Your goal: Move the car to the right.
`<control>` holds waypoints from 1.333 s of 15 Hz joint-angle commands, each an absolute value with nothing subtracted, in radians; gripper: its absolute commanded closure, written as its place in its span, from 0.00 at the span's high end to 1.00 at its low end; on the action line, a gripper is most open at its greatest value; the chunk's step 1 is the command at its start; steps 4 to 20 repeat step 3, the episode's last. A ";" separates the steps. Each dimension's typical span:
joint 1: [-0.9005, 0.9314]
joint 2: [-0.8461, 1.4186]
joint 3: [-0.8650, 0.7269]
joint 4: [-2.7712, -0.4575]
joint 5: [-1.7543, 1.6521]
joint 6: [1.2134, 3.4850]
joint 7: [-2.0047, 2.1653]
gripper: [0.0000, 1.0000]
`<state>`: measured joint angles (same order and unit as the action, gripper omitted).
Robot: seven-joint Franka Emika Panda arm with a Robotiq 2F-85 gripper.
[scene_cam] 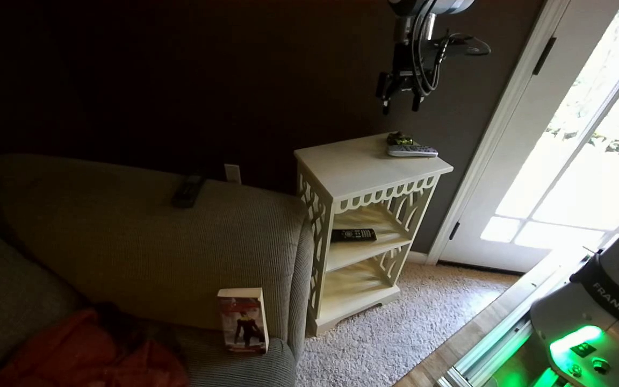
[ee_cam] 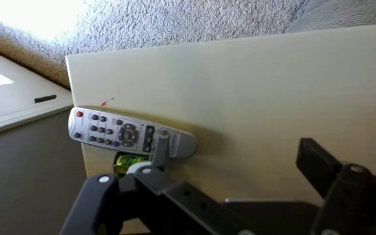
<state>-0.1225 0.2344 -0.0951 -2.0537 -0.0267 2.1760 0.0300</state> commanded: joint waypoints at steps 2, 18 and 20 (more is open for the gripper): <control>-0.097 0.182 -0.083 -2.104 -0.026 2.173 0.029 1.00; -0.093 0.168 -0.080 -2.120 -0.026 2.173 0.029 1.00; -0.093 0.168 -0.080 -2.120 -0.026 2.173 0.029 1.00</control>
